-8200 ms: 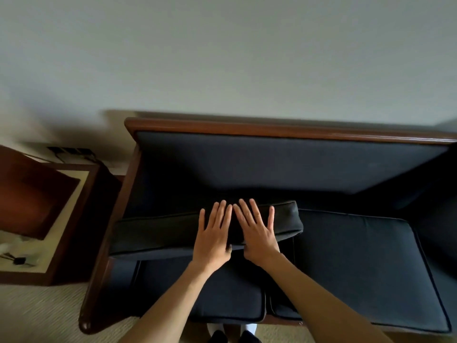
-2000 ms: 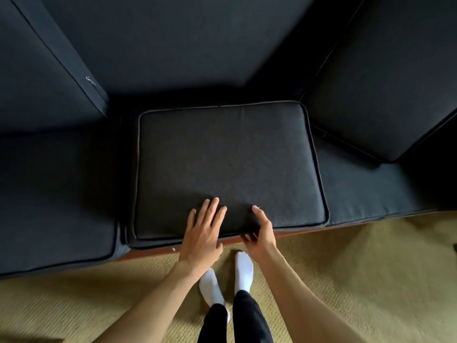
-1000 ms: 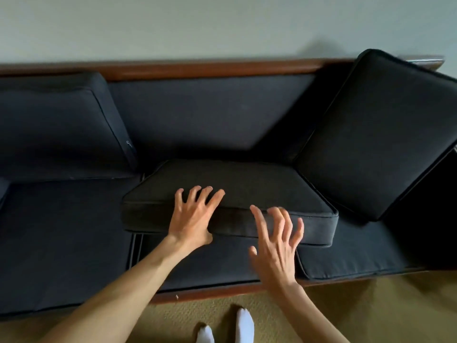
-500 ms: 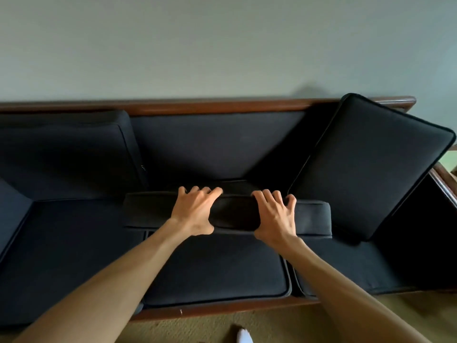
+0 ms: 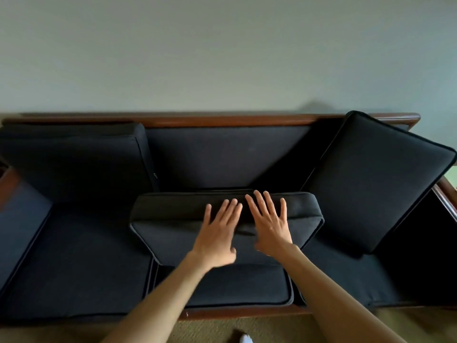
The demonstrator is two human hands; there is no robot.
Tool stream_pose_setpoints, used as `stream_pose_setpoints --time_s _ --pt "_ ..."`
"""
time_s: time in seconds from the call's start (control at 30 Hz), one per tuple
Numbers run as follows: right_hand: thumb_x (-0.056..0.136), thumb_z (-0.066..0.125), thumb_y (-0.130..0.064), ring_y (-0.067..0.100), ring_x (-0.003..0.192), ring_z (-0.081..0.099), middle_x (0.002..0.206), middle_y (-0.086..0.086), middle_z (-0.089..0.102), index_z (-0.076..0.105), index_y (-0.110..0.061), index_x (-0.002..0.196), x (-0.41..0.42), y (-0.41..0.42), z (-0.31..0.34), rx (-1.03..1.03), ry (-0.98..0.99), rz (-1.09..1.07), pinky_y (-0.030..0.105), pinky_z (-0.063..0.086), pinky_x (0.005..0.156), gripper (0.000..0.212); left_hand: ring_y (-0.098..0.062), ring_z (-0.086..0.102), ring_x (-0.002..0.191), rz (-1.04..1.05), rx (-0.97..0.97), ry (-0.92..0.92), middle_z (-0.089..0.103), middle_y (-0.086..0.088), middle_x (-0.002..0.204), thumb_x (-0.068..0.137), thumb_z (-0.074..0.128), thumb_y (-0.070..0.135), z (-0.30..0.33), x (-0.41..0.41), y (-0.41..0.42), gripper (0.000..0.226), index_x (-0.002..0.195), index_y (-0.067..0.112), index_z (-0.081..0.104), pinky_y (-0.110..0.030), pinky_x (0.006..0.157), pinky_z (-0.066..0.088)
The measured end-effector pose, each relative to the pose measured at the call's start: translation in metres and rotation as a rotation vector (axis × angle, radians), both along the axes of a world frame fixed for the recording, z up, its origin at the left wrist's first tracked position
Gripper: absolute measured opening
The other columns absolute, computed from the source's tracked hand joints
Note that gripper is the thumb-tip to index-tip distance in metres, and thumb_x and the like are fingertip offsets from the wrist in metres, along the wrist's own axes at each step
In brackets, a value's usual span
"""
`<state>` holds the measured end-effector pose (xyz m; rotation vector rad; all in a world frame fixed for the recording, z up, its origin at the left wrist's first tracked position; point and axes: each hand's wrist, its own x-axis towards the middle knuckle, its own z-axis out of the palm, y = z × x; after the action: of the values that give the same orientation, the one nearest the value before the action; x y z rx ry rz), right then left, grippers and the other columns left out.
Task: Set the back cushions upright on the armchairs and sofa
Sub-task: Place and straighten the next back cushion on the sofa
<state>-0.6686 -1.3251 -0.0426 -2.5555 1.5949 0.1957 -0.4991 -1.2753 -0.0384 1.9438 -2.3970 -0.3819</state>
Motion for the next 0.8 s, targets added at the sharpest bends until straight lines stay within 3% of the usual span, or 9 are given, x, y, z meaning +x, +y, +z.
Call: stream_pose_setpoints --time_s 0.1,0.27,0.43,0.53,0.67,0.73,0.8 --pt "0.073 0.076 -0.027 0.023 0.148 -0.023 0.162 0.0 -0.024 -0.024 -0.024 0.151 -0.011 0.001 0.003 0.041 0.008 0.018 0.054 -0.012 0.118 0.127 -0.015 -0.024 0.147 0.032 -0.009 -0.021 -0.024 0.002 0.161 0.078 0.065 0.024 -0.01 0.0 0.014 0.111 0.153 0.016 -0.016 -0.046 0.122 -0.007" --pt "0.071 0.075 -0.027 0.022 0.148 -0.024 0.162 0.0 -0.025 -0.024 -0.022 0.151 -0.022 0.005 0.012 0.106 0.026 0.054 0.052 -0.012 0.118 0.128 -0.018 -0.015 0.149 0.207 0.022 -0.071 -0.021 0.001 0.161 0.07 0.073 0.026 -0.005 0.075 0.035 0.122 0.153 0.016 -0.015 -0.039 0.122 -0.003" --pt "0.069 0.079 -0.036 0.027 0.15 -0.011 0.164 0.005 -0.009 -0.02 -0.023 0.153 -0.01 0.002 0.019 0.155 0.025 0.034 0.055 -0.002 0.119 0.13 -0.022 -0.015 0.15 0.363 0.196 -0.159 -0.026 -0.004 0.159 0.075 0.074 0.03 0.009 0.122 0.043 0.122 0.151 0.011 -0.019 -0.043 0.121 0.0" --pt "0.069 0.081 -0.042 0.031 0.149 0.0 0.161 0.009 0.0 -0.017 -0.02 0.153 -0.001 -0.004 0.025 0.15 0.102 0.026 0.06 0.008 0.117 0.132 -0.032 -0.006 0.15 0.431 0.213 -0.179 -0.01 -0.017 0.162 0.073 0.079 0.039 0.018 0.091 0.023 0.121 0.153 0.006 -0.006 -0.048 0.121 0.007" --pt "0.058 0.087 -0.045 0.027 0.143 0.018 0.15 0.007 0.019 0.005 -0.019 0.151 0.005 -0.016 0.016 0.123 0.047 0.0 0.067 0.003 0.115 0.127 -0.036 -0.005 0.15 0.383 0.149 -0.214 -0.003 -0.02 0.162 0.064 0.087 0.039 0.007 0.076 0.004 0.132 0.154 0.011 -0.006 -0.056 0.12 0.008" --pt "0.052 0.088 -0.048 0.025 0.138 0.026 0.144 0.004 0.028 0.016 -0.019 0.146 0.009 -0.023 0.009 0.103 0.018 0.007 0.061 0.009 0.117 0.122 -0.037 0.003 0.149 0.328 0.116 -0.226 0.014 -0.018 0.159 0.057 0.091 0.039 -0.001 0.084 -0.004 0.139 0.155 0.018 -0.004 -0.06 0.117 0.009" --pt "0.047 0.086 -0.052 0.024 0.131 0.036 0.139 0.001 0.037 0.023 -0.018 0.142 0.012 -0.034 0.003 0.085 0.011 0.043 0.051 0.019 0.116 0.118 -0.036 0.015 0.147 0.264 0.115 -0.246 0.03 -0.014 0.15 0.048 0.093 0.039 -0.005 0.093 -0.014 0.136 0.154 0.018 0.012 -0.063 0.115 0.009"
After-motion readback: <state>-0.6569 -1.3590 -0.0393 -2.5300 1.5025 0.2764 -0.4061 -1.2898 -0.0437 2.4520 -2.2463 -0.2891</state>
